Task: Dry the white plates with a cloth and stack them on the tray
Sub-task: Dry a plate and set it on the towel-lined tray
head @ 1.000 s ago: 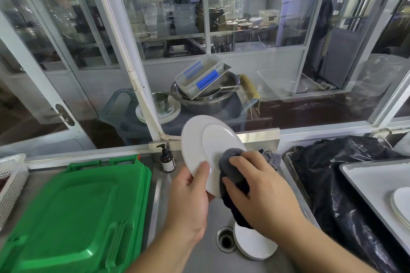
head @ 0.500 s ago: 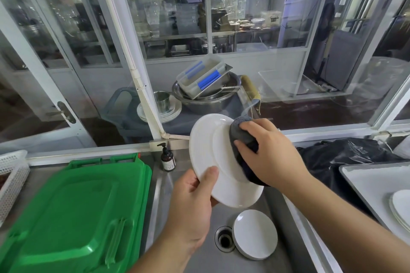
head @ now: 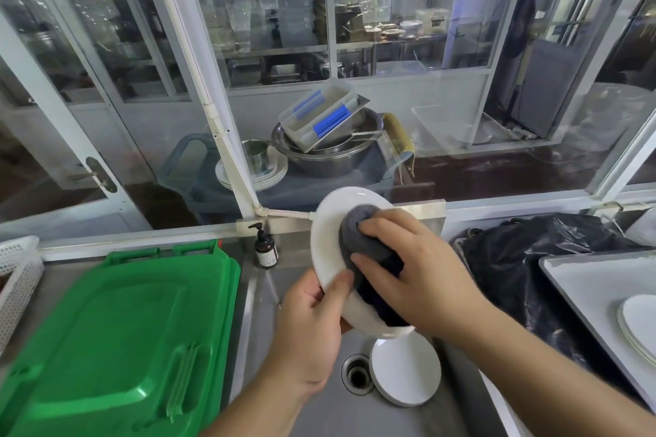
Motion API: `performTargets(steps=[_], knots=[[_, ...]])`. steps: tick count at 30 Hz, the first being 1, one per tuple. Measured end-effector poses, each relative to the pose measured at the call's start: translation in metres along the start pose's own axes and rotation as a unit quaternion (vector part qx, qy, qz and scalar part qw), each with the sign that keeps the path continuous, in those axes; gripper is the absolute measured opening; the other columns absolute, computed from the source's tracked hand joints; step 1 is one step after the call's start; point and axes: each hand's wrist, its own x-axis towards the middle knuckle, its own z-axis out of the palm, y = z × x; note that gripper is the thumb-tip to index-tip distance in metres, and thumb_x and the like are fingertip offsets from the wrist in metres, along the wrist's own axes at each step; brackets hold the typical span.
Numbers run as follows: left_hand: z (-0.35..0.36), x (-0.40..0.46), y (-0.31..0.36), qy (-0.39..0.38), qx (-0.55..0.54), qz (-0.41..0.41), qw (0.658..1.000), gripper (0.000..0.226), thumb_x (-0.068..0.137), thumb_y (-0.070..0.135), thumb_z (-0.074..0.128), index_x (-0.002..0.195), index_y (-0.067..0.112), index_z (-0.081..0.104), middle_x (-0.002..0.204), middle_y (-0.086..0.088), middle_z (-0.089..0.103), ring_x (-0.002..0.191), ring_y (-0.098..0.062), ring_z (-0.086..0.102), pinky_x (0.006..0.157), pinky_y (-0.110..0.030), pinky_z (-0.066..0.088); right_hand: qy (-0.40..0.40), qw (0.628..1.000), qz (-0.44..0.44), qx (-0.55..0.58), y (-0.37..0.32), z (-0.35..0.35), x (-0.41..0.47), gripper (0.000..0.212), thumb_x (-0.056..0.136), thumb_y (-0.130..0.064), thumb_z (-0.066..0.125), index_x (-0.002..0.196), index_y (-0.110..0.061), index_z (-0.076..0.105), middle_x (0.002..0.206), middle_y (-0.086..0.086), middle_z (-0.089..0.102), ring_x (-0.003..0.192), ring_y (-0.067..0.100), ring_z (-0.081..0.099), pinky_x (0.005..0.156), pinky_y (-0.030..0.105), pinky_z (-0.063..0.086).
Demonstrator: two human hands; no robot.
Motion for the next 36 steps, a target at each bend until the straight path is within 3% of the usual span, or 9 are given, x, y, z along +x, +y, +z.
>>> performTargets(steps=[7,10,13,16,19,23,27,30,36], knots=[[-0.01,-0.004,-0.004,-0.046,0.066,0.027,0.996,0.022,0.091,0.029,0.067,0.106,0.017,0.077,0.107,-0.015,0.078,0.106,-0.036,0.073,0.084,-0.046,0.063,0.029,0.998,-0.035,-0.043,0.012,-0.012,0.046,0.036,0.093,-0.041,0.066,0.123,-0.02,0.07,0.121,-0.003,0.064,0.106,0.026,0.063,0.09,0.031,0.049],[-0.014,-0.008,-0.003,-0.037,0.11,0.06,0.991,0.035,0.086,0.048,0.071,0.103,0.018,0.075,0.102,-0.021,0.076,0.102,-0.041,0.072,0.087,-0.065,0.058,0.033,0.998,0.049,-0.02,0.02,-0.014,0.059,0.036,0.097,-0.04,0.067,0.128,-0.023,0.069,0.118,-0.002,0.065,0.104,0.019,0.06,0.083,0.023,0.038],[-0.015,-0.011,0.0,-0.015,0.134,0.088,0.987,0.043,0.083,0.057,0.07,0.1,0.017,0.073,0.101,-0.025,0.072,0.096,-0.044,0.07,0.086,-0.072,0.053,0.022,0.98,0.199,0.018,0.028,-0.018,0.064,0.025,0.099,-0.042,0.062,0.12,-0.029,0.068,0.11,-0.004,0.069,0.103,0.022,0.06,0.081,0.029,0.038],[-0.015,-0.009,0.007,-0.002,0.139,0.111,0.984,0.037,0.084,0.056,0.069,0.1,0.023,0.074,0.1,-0.02,0.073,0.093,-0.029,0.07,0.089,-0.068,0.054,0.035,0.949,0.299,0.094,0.035,-0.013,0.057,0.018,0.101,-0.041,0.058,0.099,-0.024,0.064,0.092,-0.007,0.068,0.096,0.025,0.062,0.079,0.036,0.041],[-0.013,-0.007,0.015,0.009,0.178,0.162,0.971,0.021,0.091,0.046,0.065,0.099,0.028,0.075,0.092,0.002,0.078,0.087,-0.007,0.069,0.083,-0.042,0.06,0.031,0.913,0.379,0.149,0.034,0.0,0.044,0.025,0.104,-0.039,0.053,0.108,-0.016,0.064,0.094,-0.004,0.065,0.102,0.028,0.06,0.087,0.038,0.042],[-0.011,-0.007,0.013,0.022,0.278,0.194,0.94,0.046,0.088,0.064,0.057,0.091,0.02,0.071,0.084,0.004,0.075,0.078,-0.016,0.07,0.071,-0.047,0.057,-0.007,0.855,0.468,0.222,0.028,0.011,0.026,0.036,0.103,-0.043,0.048,0.122,-0.017,0.064,0.117,0.01,0.066,0.111,0.034,0.061,0.104,0.05,0.05],[-0.014,0.001,0.002,0.017,0.358,0.243,0.902,0.048,0.094,0.063,0.049,0.082,0.02,0.065,0.067,0.002,0.067,0.06,-0.017,0.061,0.055,-0.044,0.052,-0.06,0.821,0.495,0.279,0.017,0.009,0.016,0.036,0.098,-0.038,0.055,0.113,-0.008,0.068,0.105,0.02,0.074,0.096,0.042,0.073,0.089,0.058,0.061],[-0.018,0.003,-0.001,0.015,0.418,0.294,0.86,0.047,0.097,0.053,0.051,0.061,0.028,0.036,0.049,0.007,0.036,0.048,-0.012,0.037,0.044,-0.017,0.024,-0.089,0.787,0.51,0.335,0.012,0.001,0.012,0.024,0.102,-0.023,0.056,0.098,-0.004,0.069,0.076,0.018,0.075,0.063,0.032,0.073,0.056,0.038,0.061],[-0.034,0.013,-0.004,-0.007,0.468,0.339,0.816,0.048,0.099,0.045,0.055,0.066,0.034,0.022,0.052,0.013,0.023,0.046,-0.004,0.029,0.049,-0.016,0.016,-0.022,0.723,0.499,0.477,0.01,-0.017,0.009,0.03,0.099,-0.025,0.061,0.108,0.0,0.076,0.095,0.021,0.078,0.082,0.036,0.076,0.064,0.04,0.059]])
